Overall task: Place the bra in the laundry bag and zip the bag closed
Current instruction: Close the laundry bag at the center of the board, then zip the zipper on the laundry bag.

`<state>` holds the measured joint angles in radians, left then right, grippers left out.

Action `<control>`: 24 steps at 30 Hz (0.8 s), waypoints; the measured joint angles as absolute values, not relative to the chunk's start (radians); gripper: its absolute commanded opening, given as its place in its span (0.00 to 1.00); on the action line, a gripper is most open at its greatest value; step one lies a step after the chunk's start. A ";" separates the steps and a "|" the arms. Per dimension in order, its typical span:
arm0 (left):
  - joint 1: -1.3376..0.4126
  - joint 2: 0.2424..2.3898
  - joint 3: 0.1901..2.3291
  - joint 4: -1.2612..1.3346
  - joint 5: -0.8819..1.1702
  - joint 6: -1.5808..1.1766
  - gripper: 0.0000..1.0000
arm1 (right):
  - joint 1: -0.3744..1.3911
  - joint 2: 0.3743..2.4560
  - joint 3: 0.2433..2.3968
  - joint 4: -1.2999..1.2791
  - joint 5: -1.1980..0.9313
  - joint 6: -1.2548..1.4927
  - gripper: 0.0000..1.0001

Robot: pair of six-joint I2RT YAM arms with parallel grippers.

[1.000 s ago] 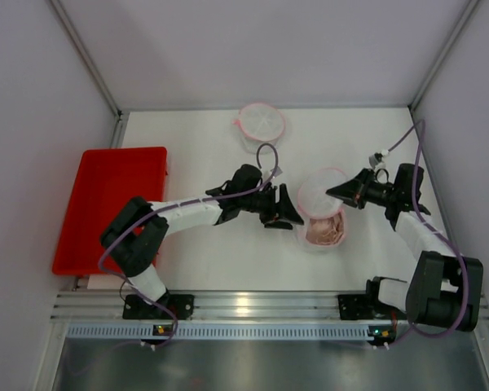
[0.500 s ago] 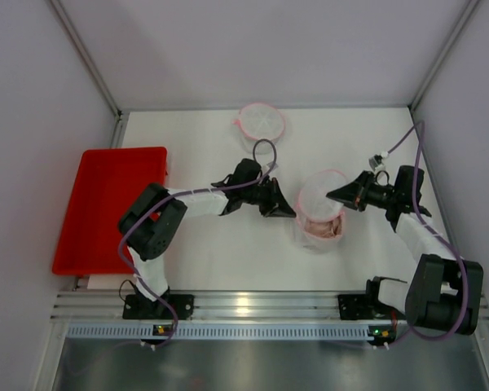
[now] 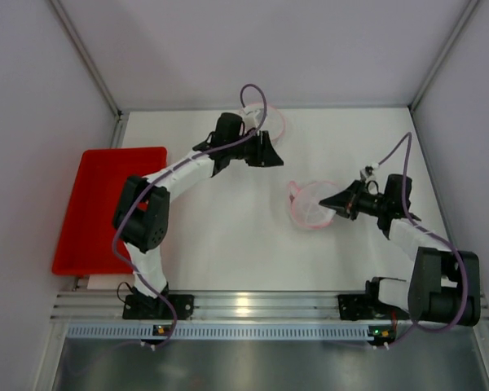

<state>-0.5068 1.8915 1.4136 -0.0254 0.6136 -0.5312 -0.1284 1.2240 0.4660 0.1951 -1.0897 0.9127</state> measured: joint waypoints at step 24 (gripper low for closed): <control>-1.089 1.485 1.230 -0.384 0.347 1.304 0.44 | 0.078 1.284 0.651 -0.211 -0.757 1.031 0.00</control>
